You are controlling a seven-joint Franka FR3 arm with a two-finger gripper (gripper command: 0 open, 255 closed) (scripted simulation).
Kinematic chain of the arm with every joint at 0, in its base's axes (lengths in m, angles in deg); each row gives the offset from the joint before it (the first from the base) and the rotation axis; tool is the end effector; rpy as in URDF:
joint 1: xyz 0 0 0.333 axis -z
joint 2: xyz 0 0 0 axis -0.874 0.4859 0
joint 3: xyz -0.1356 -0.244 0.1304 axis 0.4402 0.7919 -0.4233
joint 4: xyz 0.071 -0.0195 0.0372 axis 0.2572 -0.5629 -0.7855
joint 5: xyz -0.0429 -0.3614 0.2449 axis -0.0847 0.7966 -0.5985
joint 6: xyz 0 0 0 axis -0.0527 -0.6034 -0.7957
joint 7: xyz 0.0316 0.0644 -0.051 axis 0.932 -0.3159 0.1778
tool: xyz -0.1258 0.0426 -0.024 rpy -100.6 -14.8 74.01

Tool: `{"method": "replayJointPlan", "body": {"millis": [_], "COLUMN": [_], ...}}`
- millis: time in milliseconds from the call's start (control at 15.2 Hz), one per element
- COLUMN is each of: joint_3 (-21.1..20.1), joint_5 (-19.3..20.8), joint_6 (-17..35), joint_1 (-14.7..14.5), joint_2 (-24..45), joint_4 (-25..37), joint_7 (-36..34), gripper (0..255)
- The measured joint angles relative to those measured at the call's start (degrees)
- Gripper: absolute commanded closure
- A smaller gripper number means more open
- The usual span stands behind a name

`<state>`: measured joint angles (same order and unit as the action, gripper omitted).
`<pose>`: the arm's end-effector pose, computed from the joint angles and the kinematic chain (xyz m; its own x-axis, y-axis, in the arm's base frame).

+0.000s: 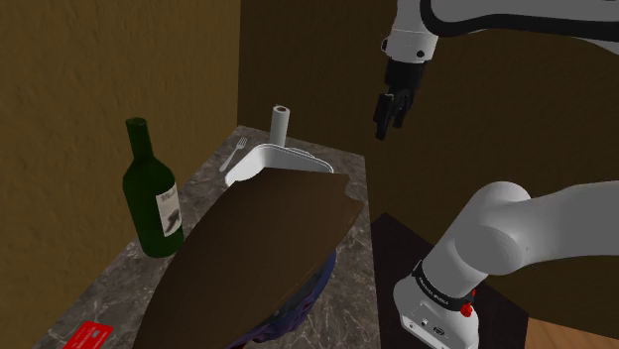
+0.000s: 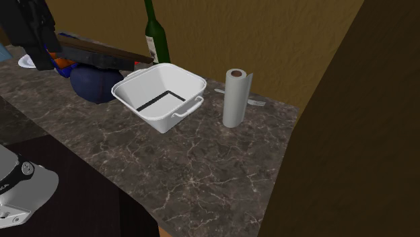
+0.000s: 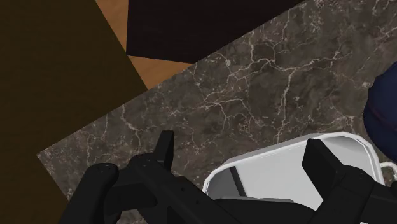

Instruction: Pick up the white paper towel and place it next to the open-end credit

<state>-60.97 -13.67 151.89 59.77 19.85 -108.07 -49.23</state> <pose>0.3467 0.0020 0.5083 0.9899 0.0585 -0.1294 0.0694 -0.9943 0.0815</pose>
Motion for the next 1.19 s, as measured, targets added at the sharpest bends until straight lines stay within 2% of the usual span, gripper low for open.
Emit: {"method": "replayJointPlan", "body": {"millis": [198,528,858,1188], "joint_3": [0.11,1.33,1.74,2.57], "joint_5": [-0.05,0.29,-0.21,-0.78], "joint_6": [1.76,8.31,13.75,17.07], "joint_1": [0.00,0.36,0.21,0.40], "joint_2": [2.46,12.61,24.08,35.32], "joint_4": [0.90,5.38,12.30,21.20], "joint_7": [0.03,1.06,1.43,2.79], "gripper": [0,0,0,0]}}
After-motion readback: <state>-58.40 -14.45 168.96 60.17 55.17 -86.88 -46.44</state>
